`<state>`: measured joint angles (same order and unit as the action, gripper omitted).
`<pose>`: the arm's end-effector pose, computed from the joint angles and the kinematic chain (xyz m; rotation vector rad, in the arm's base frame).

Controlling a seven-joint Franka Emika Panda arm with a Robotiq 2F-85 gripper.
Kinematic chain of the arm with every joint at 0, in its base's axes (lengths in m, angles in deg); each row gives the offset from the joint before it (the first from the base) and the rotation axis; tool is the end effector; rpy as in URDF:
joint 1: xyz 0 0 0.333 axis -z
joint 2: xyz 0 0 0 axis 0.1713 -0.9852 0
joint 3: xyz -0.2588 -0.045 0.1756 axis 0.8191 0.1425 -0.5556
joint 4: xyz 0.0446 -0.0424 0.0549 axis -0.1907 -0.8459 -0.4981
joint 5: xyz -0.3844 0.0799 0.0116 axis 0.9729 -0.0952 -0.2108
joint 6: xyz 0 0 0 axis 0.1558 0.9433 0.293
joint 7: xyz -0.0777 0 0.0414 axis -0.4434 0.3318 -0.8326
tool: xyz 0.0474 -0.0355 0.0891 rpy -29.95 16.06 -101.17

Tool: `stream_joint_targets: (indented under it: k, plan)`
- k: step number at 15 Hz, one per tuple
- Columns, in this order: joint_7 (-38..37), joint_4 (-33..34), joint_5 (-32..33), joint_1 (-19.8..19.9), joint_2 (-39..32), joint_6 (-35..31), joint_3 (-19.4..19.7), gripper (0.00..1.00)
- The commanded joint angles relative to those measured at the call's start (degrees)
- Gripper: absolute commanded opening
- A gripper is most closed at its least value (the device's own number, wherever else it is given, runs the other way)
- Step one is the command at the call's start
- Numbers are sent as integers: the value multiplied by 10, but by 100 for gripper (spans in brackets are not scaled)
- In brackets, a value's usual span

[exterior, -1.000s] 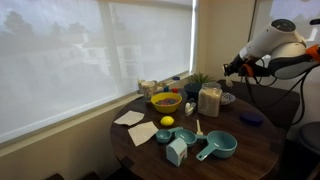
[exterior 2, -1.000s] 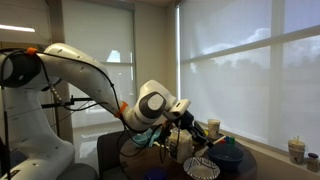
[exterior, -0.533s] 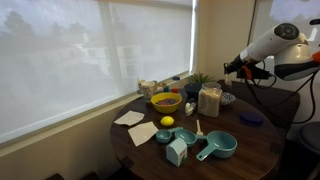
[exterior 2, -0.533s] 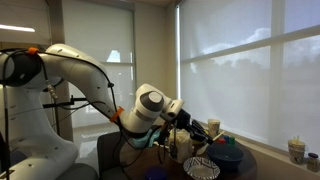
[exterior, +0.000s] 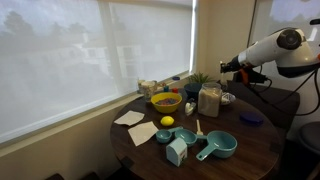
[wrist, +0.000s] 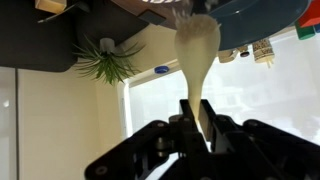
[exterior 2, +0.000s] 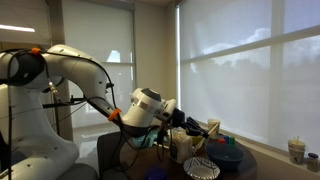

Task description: Take a spoonful of some contents of the jar into the white bowl

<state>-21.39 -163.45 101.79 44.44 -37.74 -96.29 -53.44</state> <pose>0.4633 -0.0724 0.4736 2.3536 -0.9179 1.4719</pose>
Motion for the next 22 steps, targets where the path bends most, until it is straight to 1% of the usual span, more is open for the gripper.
stream_joint_targets:
  k: [1, 3, 9, 13, 15, 18, 19, 20, 22]
  plan:
    - [-120, 24, 135, 2, 3, 4, -15, 3]
    - [-172, 32, 194, -9, -1, 14, -13, 3]
    - [-304, 39, 333, -39, -5, 57, -6, 3]
    - [-354, 31, 373, -50, -8, 81, -5, 3]
    - [-337, 26, 347, -41, -11, 76, -6, 3]
    - [-289, 24, 269, -22, -13, 60, -2, 3]
    - [-235, 19, 220, -135, -23, 77, 110, 3]
    - [-209, 19, 179, -142, -24, 72, 126, 3]
    - [-138, 15, 82, -180, -29, 64, 178, 3]
